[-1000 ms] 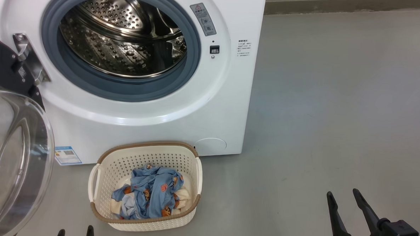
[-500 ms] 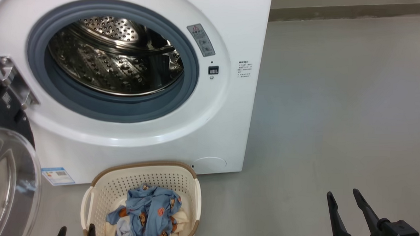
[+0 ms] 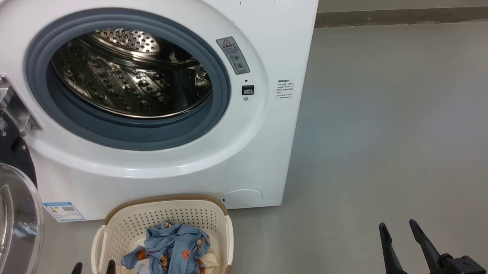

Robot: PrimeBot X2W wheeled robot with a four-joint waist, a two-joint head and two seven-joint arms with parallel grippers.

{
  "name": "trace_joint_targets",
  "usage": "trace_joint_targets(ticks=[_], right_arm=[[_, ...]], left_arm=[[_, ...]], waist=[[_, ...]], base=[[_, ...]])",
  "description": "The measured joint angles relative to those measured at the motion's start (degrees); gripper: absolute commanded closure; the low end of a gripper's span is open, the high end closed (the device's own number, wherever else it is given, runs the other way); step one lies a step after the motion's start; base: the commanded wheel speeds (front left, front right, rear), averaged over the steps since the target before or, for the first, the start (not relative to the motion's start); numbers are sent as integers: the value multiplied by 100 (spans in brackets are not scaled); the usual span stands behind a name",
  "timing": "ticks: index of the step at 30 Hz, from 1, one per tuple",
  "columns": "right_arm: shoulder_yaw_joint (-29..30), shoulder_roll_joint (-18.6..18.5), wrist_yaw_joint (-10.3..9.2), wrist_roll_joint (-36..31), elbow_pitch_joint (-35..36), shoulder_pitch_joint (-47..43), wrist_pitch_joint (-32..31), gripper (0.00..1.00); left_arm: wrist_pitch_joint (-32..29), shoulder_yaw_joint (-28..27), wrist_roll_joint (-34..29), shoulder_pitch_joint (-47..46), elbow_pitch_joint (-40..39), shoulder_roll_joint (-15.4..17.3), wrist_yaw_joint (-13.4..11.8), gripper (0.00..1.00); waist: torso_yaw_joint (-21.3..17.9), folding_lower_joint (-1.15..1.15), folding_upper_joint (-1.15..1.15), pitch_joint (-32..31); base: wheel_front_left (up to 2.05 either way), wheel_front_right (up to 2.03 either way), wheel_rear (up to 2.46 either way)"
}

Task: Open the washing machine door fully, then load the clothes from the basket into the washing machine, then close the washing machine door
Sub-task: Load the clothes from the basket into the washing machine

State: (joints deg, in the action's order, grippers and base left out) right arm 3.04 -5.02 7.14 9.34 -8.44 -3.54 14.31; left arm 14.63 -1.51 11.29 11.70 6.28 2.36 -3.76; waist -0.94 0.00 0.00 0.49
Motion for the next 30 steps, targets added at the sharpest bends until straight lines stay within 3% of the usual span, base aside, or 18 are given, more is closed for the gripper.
trace_joint_targets(ticks=[15, 30], right_arm=[[-27, 11, 0, 1, 14, 4, 0, 0], [-185, 21, 0, 44, 120, 780, 0, 0]], left_arm=[[0, 308, -129, -81, 78, 3, -158, 0], [-2, 599, -114, -1995, 2138, 51, 160, 0]], waist=[[-51, 0, 0, 221], [-278, 1, 0, 1338]], base=[[0, 0, 0], [0, 0, 0]])
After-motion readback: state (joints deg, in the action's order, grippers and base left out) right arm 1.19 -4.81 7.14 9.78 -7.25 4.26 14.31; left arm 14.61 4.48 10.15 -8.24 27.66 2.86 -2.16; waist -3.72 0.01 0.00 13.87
